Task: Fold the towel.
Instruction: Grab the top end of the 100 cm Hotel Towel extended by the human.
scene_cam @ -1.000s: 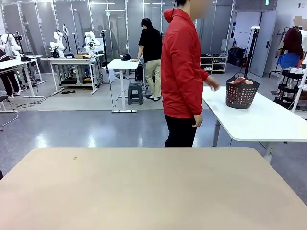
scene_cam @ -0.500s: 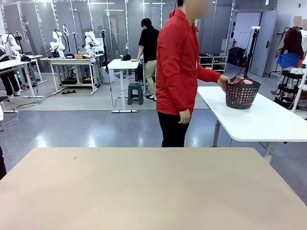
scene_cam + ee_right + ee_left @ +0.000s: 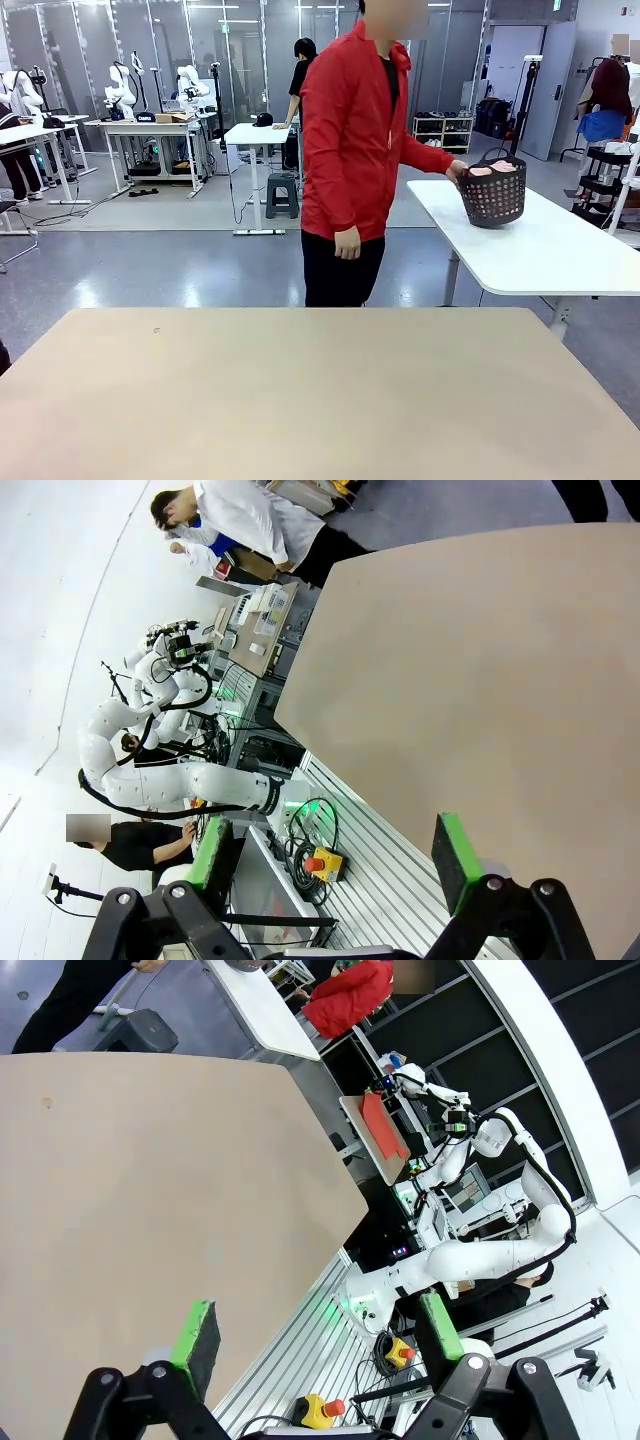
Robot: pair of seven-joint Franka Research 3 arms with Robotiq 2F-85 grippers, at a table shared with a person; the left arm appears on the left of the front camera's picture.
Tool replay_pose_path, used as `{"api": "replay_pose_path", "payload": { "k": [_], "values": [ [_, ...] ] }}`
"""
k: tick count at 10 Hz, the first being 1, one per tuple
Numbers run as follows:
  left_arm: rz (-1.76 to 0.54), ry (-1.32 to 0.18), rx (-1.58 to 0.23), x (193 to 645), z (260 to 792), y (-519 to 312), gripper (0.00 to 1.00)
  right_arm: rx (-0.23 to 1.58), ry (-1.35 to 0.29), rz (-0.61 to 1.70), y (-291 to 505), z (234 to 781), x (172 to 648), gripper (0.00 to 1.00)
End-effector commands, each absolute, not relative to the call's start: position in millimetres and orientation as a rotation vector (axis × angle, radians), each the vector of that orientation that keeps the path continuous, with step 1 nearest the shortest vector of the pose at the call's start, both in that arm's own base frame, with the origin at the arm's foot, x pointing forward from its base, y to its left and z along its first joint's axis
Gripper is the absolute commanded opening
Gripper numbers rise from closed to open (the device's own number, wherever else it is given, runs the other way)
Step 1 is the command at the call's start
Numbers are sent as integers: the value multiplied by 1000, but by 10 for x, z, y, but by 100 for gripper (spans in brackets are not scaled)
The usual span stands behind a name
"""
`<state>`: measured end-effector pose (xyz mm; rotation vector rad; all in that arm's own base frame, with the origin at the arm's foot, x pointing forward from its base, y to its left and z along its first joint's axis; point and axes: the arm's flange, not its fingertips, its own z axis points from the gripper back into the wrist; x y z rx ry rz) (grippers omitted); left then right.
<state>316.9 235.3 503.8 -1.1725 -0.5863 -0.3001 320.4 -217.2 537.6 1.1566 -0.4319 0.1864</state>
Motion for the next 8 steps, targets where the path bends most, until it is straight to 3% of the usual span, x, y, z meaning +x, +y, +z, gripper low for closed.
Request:
{"api": "replay_pose_path", "payload": {
  "k": [1,8],
  "values": [
    [-311,-597,-1190,3169,5041,2363,100,1164,-446,205,-2181,5375,3207,100],
    [-311,-597,-1190,3169,5041,2363,100,1164,-446,205,-2181,5375,3207,100]
  ]
}}
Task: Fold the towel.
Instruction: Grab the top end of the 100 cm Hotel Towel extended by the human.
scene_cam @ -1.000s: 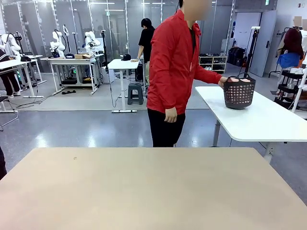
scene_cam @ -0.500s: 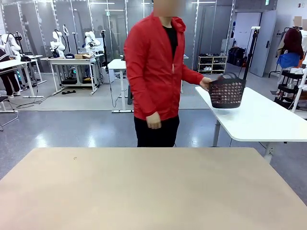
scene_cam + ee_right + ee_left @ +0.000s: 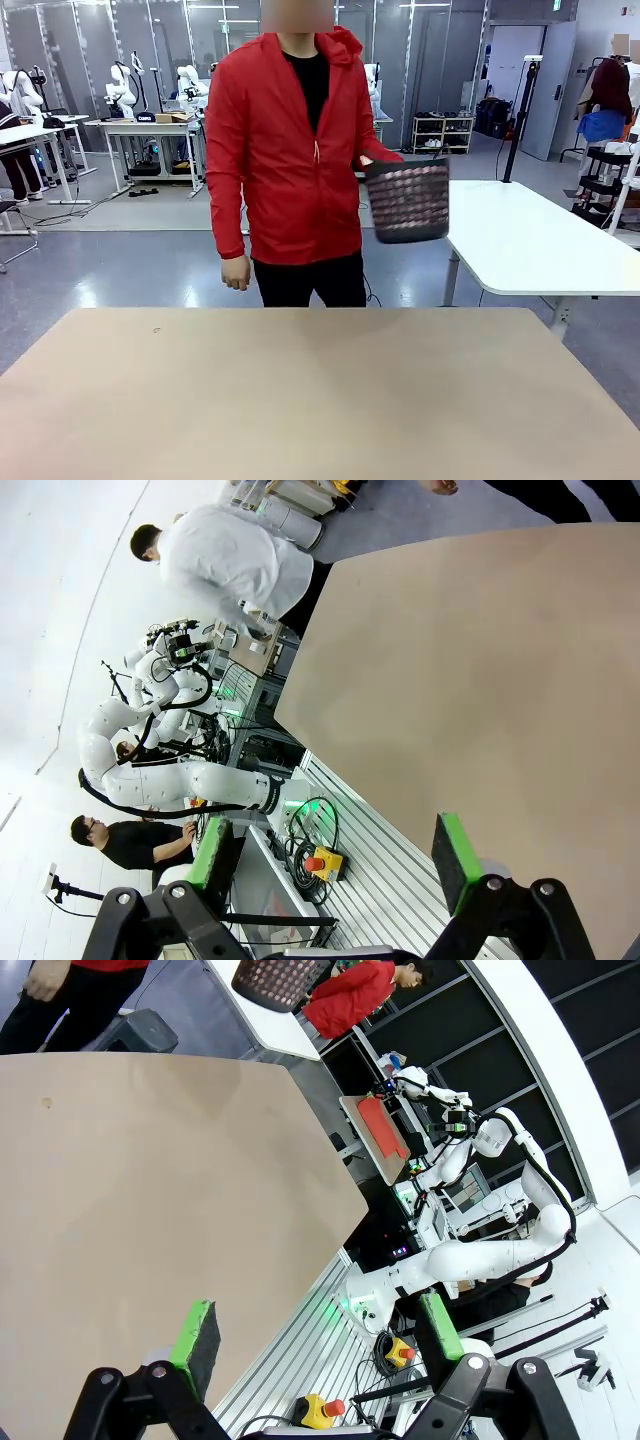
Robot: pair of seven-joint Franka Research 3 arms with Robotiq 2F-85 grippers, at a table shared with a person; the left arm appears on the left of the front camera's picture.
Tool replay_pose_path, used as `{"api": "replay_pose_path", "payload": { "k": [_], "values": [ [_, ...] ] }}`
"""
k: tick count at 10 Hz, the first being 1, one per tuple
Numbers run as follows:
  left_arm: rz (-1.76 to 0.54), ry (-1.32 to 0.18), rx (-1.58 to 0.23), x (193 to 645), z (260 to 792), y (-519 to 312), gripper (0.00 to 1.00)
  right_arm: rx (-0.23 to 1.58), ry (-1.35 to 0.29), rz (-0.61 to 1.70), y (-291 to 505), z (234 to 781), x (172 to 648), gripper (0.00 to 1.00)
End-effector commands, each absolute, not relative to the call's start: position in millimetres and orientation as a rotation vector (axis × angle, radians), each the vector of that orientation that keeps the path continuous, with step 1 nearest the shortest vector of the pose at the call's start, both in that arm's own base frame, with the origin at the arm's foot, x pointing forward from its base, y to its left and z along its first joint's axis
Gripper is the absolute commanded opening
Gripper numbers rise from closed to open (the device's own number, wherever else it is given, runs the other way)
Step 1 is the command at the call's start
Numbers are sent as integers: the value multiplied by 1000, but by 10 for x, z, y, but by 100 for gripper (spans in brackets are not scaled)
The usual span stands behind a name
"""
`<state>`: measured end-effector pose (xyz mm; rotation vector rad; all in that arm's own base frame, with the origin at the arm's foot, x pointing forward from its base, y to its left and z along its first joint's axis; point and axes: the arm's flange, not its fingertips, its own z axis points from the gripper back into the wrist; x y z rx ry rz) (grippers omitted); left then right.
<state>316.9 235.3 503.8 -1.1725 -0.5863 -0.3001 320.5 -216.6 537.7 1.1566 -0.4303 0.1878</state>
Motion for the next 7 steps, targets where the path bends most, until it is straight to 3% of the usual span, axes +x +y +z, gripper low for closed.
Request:
{"api": "replay_pose_path", "payload": {
  "k": [1,7],
  "values": [
    [-311,-597,-1190,3169,5041,2363,100,1164,-446,205,-2181,5375,3207,100],
    [-311,-597,-1190,3169,5041,2363,100,1164,-446,205,-2181,5375,3207,100]
  ]
}}
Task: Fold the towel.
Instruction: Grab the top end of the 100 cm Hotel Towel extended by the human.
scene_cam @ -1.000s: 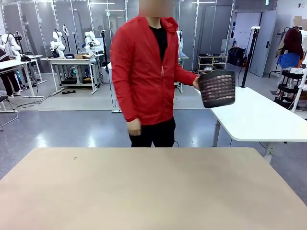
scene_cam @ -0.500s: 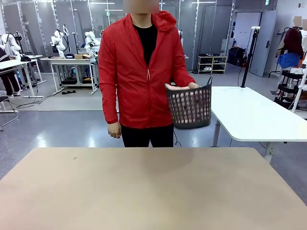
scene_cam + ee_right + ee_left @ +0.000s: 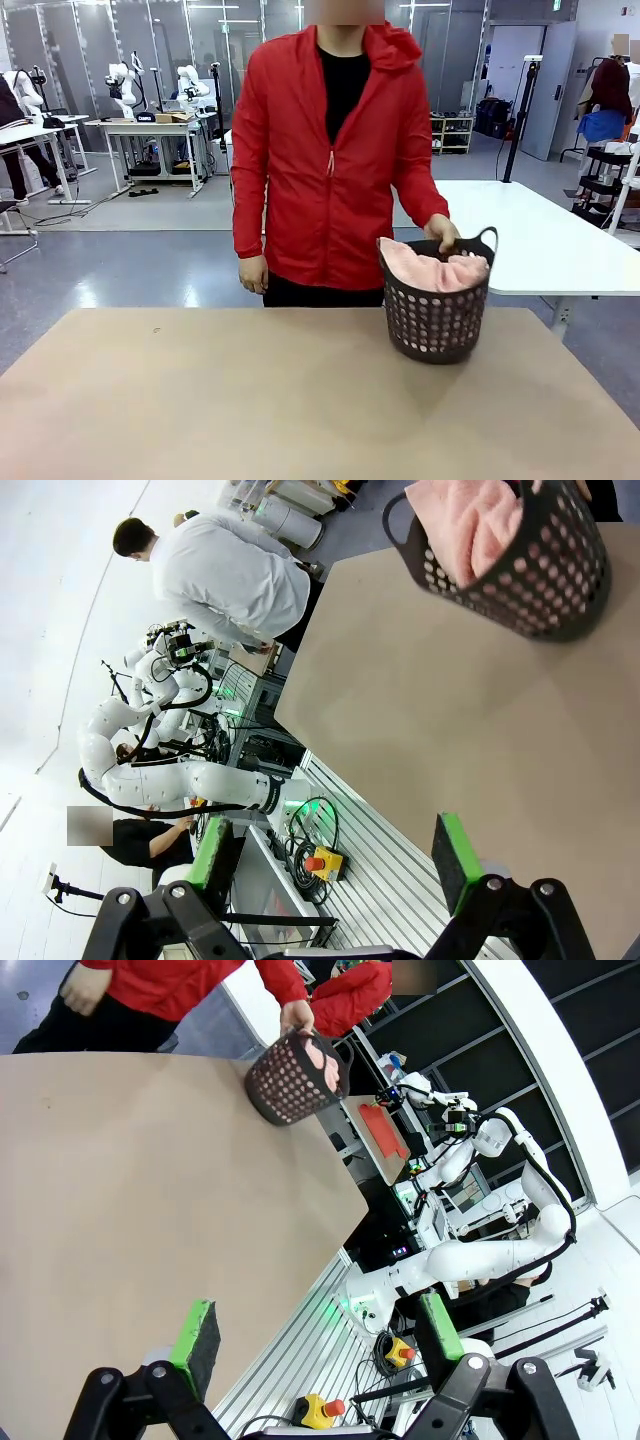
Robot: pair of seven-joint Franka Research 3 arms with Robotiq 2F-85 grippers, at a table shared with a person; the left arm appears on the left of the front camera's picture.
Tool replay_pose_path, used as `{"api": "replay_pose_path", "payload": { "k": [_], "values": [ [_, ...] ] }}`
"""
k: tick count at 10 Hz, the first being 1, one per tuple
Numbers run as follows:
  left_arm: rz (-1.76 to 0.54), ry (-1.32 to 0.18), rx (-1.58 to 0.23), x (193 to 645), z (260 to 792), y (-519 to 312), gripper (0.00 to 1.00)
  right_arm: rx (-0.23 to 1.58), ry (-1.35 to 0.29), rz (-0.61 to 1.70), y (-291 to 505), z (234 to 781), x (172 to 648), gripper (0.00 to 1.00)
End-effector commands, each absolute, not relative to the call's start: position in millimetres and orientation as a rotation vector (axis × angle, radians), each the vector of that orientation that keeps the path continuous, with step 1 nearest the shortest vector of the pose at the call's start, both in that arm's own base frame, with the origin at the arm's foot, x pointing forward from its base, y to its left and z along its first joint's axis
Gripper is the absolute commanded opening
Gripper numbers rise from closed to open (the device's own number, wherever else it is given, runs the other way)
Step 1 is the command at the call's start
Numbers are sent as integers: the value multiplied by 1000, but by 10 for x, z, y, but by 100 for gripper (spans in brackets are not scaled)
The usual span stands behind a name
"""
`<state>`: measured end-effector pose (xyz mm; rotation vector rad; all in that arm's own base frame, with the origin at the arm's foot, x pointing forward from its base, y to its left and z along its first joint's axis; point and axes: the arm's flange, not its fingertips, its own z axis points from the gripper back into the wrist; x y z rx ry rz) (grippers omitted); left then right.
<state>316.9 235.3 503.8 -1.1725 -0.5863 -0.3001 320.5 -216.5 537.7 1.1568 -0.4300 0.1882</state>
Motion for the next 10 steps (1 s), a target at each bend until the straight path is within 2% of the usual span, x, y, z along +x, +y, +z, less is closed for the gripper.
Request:
{"api": "replay_pose_path", "payload": {
  "k": [1,10],
  "values": [
    [-311,-597,-1190,3169,5041,2363,100,1164,-446,205,-2181,5375,3207,100],
    [-311,-597,-1190,3169,5041,2363,100,1164,-446,205,-2181,5375,3207,100]
  ]
}}
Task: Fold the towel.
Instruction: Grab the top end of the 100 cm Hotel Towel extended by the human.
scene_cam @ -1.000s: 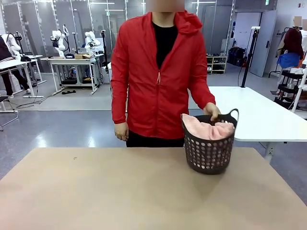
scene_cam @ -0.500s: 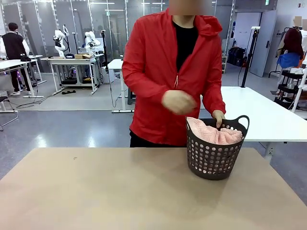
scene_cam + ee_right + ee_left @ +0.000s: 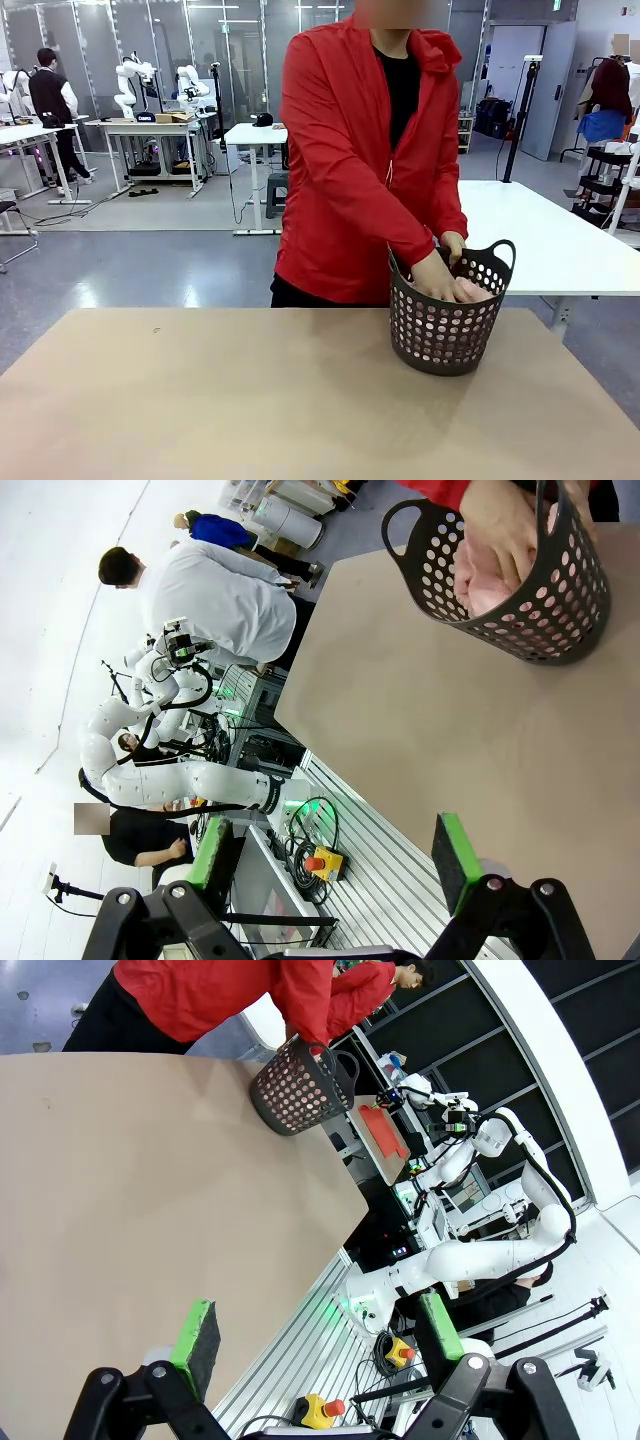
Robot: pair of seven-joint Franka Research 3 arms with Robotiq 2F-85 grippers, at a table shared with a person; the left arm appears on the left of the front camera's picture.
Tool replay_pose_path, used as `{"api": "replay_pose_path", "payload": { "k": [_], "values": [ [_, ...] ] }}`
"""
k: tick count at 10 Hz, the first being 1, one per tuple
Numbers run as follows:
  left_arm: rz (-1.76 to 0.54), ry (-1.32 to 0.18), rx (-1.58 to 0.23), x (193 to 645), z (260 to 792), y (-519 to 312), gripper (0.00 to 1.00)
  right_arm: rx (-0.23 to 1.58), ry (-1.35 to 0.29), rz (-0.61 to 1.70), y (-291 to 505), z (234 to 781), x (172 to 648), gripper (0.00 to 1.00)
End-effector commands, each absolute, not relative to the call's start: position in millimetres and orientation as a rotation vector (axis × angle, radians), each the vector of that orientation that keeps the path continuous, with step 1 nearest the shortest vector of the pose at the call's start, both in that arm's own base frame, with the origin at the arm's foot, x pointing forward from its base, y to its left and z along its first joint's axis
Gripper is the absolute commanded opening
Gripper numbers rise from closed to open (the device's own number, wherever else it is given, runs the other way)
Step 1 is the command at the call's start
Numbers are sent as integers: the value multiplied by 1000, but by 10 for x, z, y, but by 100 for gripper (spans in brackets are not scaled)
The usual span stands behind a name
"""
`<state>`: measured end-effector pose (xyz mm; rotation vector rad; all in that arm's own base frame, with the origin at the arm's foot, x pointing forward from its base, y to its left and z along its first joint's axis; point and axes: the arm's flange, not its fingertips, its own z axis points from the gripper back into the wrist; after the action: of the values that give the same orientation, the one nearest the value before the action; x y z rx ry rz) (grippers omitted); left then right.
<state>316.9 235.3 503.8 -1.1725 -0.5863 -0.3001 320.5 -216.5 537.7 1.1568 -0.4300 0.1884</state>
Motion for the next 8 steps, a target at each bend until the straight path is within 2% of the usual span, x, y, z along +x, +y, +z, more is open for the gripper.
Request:
{"api": "replay_pose_path", "payload": {
  "k": [1,8],
  "values": [
    [-311,-597,-1190,3169,5041,2363,100,1164,-446,205,-2181,5375,3207,100],
    [-311,-597,-1190,3169,5041,2363,100,1164,-446,205,-2181,5375,3207,100]
  ]
}}
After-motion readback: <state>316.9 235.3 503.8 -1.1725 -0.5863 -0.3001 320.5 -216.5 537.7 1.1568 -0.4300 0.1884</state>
